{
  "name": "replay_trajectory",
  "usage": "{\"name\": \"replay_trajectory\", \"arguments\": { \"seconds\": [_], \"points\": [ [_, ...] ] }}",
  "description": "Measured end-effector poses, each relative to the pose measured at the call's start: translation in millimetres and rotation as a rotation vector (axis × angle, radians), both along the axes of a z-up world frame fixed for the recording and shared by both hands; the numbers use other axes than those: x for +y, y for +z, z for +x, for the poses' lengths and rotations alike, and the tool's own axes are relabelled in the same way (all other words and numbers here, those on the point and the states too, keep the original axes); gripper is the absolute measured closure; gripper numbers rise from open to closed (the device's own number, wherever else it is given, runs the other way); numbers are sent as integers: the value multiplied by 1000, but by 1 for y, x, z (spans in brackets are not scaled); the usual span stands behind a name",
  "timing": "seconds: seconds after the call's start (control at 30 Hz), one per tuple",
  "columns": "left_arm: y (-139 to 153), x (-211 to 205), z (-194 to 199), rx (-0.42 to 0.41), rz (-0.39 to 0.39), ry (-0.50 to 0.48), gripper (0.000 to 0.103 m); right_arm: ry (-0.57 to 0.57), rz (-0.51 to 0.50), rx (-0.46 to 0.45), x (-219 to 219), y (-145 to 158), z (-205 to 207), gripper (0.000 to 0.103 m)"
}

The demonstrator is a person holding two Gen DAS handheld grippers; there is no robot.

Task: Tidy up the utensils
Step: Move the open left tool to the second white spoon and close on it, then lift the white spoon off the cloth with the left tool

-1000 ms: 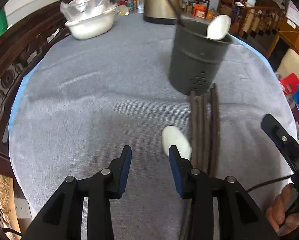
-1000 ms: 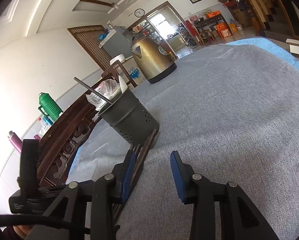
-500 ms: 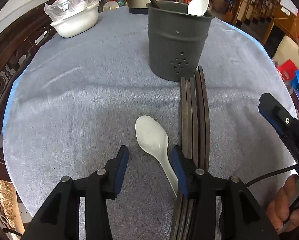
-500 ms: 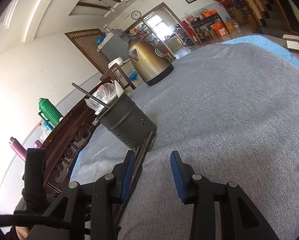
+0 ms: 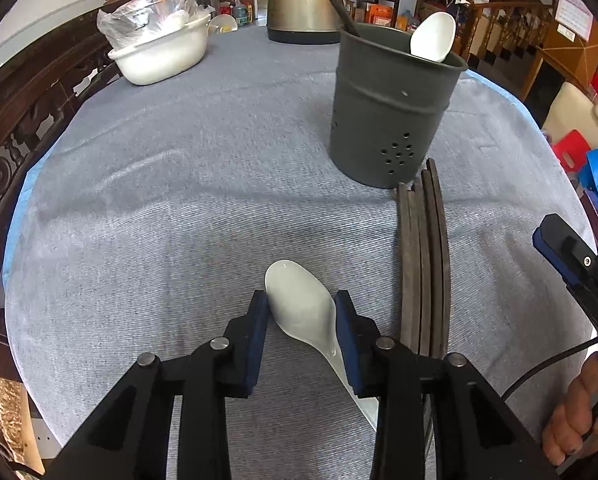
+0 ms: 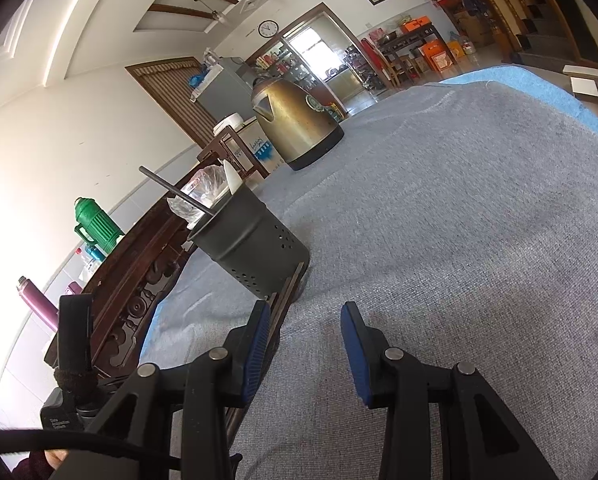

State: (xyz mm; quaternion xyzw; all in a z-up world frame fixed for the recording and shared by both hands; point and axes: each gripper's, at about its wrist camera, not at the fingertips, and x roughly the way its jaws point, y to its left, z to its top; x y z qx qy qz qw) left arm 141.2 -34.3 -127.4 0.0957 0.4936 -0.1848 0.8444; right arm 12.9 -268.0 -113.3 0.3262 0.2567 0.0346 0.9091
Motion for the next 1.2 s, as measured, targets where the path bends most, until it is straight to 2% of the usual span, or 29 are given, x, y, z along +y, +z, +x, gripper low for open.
{"name": "replay_trajectory", "arguments": {
  "seconds": [0.13, 0.37, 0.6, 0.8, 1.03, 1.2],
  "points": [
    [9, -3, -3, -42, 36, 19, 68, -1, 0, 3, 0, -1, 0, 63],
    [39, -10, -18, -215, 160, 47, 68, -1, -3, 11, 0, -1, 2, 63],
    [65, -10, -27, -334, 238, 68, 68, -4, -8, 24, 1, -2, 4, 63],
    [70, -7, -30, -341, 254, 89, 68, -3, -21, 47, 3, -3, 7, 63],
    [66, 4, -29, -339, 249, 108, 68, 36, -129, 70, 25, 6, 11, 70],
    [67, 18, -24, -337, 239, 138, 68, 72, -89, 154, 36, 12, 34, 70]
  ]
}}
